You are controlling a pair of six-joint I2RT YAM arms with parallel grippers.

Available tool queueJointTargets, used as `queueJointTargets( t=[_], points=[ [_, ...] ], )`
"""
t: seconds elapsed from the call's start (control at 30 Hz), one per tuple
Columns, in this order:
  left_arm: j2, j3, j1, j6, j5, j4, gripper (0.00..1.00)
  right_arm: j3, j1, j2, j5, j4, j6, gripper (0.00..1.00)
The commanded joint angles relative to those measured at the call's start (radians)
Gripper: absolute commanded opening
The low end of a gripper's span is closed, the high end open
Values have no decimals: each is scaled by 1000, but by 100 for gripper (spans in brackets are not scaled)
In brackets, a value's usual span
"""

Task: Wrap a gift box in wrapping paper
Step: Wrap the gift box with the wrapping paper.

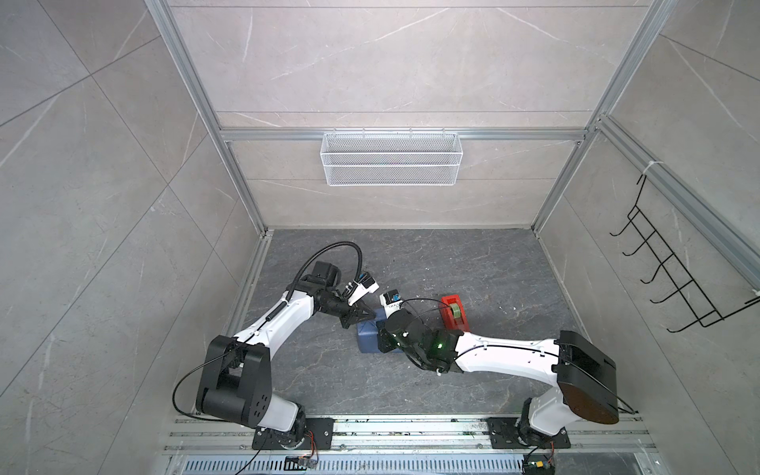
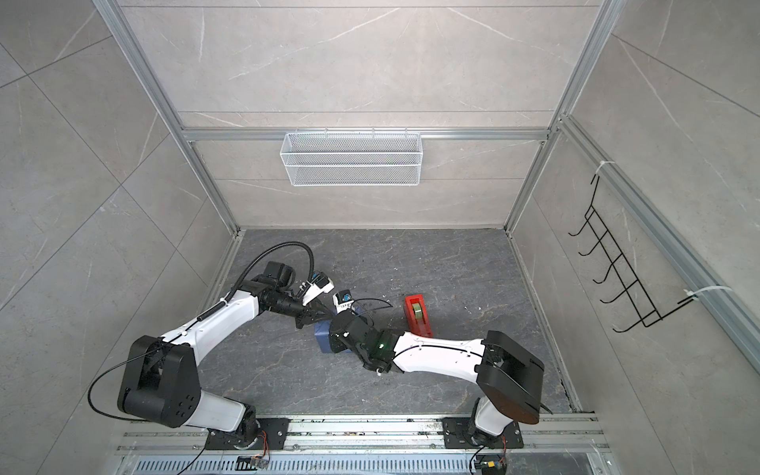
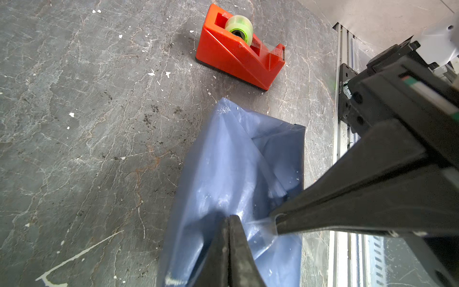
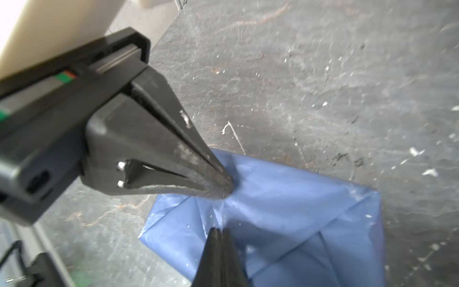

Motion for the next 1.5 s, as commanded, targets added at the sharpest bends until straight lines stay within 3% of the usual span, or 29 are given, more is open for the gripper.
queueJointTargets(
  t=[0.0,0.5,0.6,0.7,0.8,1.0,1.13,1.23,1.33,1.47],
  points=[
    [33,-45,1,12,-121,-135,6,-65,20,51,58,-98,-62,6],
    [30,-51,3,20,-128,-133,6,-50,38,-47,81,-73,-199,33],
    [20,-39,5,22,-138,-148,6,-39,33,-92,41,-79,-209,43],
    [27,-62,7,27,-138,-122,6,-36,31,-119,7,-89,-228,60],
    [25,-41,7,18,-129,-141,6,-47,24,-158,16,-96,-217,64],
    [26,-52,8,23,-131,-132,6,-73,-15,-279,-63,-106,-225,65],
    [11,-47,10,26,-138,-141,6,-62,-57,-306,-184,-113,-202,59],
    [20,-63,12,26,-132,-121,6,-20,-70,-262,-226,-128,-219,52],
    [14,-43,11,19,-129,-143,6,49,-70,-169,-228,-159,-265,53],
    [24,-59,12,25,-131,-124,6,46,-70,-116,-228,-74,-382,46]
  ],
)
